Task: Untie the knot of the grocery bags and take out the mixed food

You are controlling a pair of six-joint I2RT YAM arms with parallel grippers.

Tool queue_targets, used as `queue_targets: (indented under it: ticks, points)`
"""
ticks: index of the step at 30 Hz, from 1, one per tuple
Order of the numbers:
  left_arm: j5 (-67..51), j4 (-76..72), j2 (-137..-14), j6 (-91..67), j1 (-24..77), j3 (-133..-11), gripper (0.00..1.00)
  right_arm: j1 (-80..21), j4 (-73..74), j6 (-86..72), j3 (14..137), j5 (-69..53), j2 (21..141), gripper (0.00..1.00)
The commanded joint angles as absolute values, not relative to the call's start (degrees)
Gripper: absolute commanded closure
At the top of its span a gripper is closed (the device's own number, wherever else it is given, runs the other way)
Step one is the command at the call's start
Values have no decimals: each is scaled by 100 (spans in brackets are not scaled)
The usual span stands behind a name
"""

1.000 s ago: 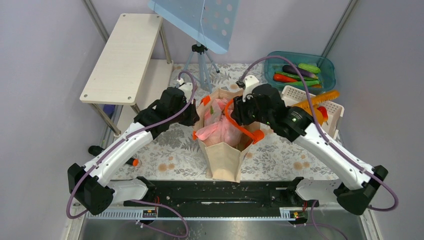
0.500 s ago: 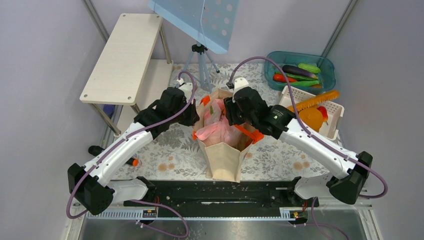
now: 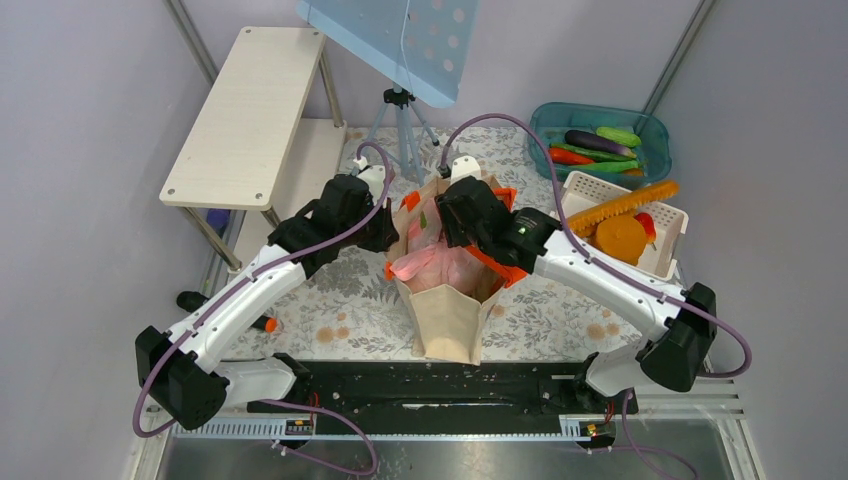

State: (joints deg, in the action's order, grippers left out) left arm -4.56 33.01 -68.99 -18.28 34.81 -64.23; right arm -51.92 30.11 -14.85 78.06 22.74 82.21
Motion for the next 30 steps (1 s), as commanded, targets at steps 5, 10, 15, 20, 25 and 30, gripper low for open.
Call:
queue_targets:
  ticks: [5,10,15,20,25,30]
  points:
    - [-440,2981,-6840,-1855,3462,-6481,100,-5280,2845,-1586,8049,2804,8460,67]
    - [-309,3001,-6812,-1839,3463,-6478,100,-5286,2697,-1662,7985,2506,7974,99]
    - [-242,3033,-6803,-1828,3463,-6488,100,-5266,2610,-1692,7854,2464,7185,100]
    - [-83,3082,-6779,-1803,3463,-6517,100,-4825,2589,-1860,7427,2394,6414,100]
    - [253,3168,-6756,-1746,3463,-6530,100,-4002,2394,-2191,6649,2257,5527,100]
    - [373,3186,-6732,-1723,3463,-6534,100,-3607,2394,-2320,5927,2858,4965,99]
